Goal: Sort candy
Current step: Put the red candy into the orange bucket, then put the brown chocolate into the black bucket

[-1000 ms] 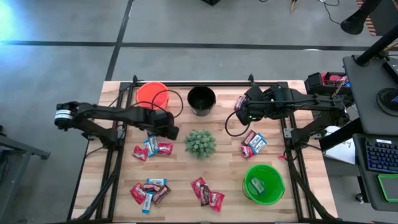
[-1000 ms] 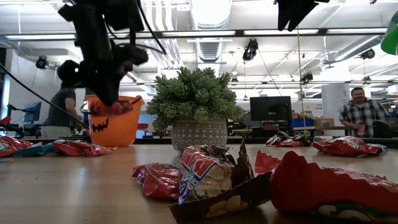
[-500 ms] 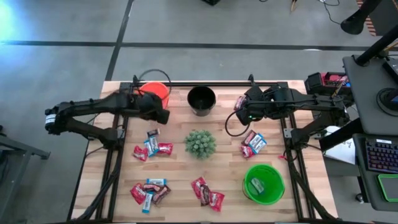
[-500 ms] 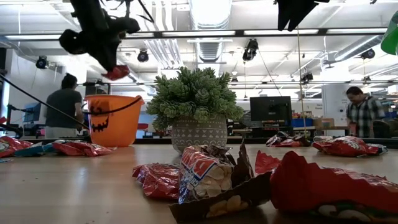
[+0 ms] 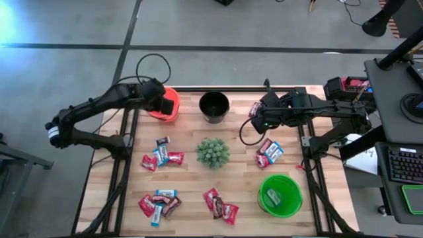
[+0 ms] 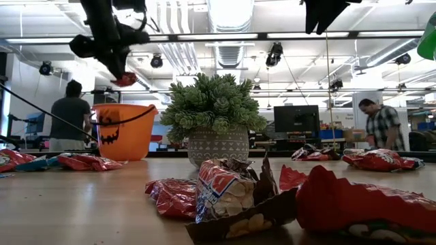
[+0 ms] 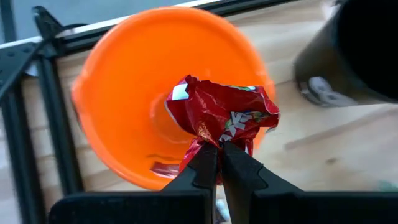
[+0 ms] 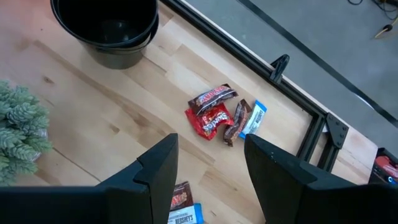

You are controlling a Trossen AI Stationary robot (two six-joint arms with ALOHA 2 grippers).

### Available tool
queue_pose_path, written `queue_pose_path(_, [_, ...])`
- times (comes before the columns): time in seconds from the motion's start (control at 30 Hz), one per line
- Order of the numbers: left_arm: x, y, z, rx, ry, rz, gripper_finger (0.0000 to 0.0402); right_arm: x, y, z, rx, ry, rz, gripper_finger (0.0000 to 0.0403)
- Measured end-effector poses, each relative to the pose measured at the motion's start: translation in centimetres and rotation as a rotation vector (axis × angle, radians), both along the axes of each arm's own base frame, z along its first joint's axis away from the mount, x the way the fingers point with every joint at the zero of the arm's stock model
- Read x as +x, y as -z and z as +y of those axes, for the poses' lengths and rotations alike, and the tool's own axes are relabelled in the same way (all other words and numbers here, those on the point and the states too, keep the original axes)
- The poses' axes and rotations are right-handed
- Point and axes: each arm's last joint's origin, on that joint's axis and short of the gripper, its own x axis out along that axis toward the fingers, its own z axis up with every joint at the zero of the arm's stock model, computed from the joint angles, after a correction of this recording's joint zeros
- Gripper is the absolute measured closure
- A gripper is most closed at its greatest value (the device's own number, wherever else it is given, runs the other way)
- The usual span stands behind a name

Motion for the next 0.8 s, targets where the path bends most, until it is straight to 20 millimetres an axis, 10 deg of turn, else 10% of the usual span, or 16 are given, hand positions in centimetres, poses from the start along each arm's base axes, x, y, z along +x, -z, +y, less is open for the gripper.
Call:
queue_pose_path(0.37, [0.51, 0.82, 0.99, 0.004, 0.099, 0.083, 0.0394, -0.04, 0.00, 0.01, -0.004, -0.033, 0.025, 0.0225])
queue_pose_path(0.8, [0.59, 0.77, 1.01, 0.025, 0.199, 0.115, 0.0296, -0.06, 0.02, 0.04, 0.014, -0.014, 0.011, 0.0225])
